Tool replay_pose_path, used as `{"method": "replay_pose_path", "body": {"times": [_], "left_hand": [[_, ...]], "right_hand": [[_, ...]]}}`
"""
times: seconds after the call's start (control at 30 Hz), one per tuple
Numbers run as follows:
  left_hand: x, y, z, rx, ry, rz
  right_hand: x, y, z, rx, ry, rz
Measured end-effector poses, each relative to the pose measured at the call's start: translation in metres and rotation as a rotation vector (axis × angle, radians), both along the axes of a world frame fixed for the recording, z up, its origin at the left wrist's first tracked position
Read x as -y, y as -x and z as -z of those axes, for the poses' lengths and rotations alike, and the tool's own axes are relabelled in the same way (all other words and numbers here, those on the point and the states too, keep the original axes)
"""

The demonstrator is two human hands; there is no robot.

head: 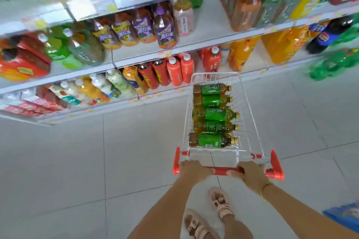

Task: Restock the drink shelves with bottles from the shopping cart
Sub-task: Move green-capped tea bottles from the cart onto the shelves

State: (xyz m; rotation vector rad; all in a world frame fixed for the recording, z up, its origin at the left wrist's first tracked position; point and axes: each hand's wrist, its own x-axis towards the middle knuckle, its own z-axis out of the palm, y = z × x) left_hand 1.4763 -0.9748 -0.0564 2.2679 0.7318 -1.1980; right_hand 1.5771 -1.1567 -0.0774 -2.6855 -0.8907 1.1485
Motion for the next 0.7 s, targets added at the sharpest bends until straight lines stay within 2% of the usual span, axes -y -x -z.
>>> {"method": "replay_pose_path", "body": {"times": [0.13, 0.27, 0.4, 0.7], "left_hand": [[-0.012, 0.049, 0.000, -0.079, 0.069, -0.234], [-0.030, 0.098, 0.001, -0.109, 0.051, -0.445], [-0.058, 0.142, 0.002, -0.129, 0.052, -0.654], [-0.130, 0.242, 0.002, 0.055, -0.116, -1.178]], "right_hand": [[-0.032, 0.020, 0.000, -0.025, -0.021, -0.160], [-0.080, 0.040, -0.007, -0.080, -0.017, -0.354], [-0.144, 0.063, -0.012, -0.035, -0.011, -0.594], [-0.313, 0.129, -0.012, -0.166, -0.080, -0.950]]}}
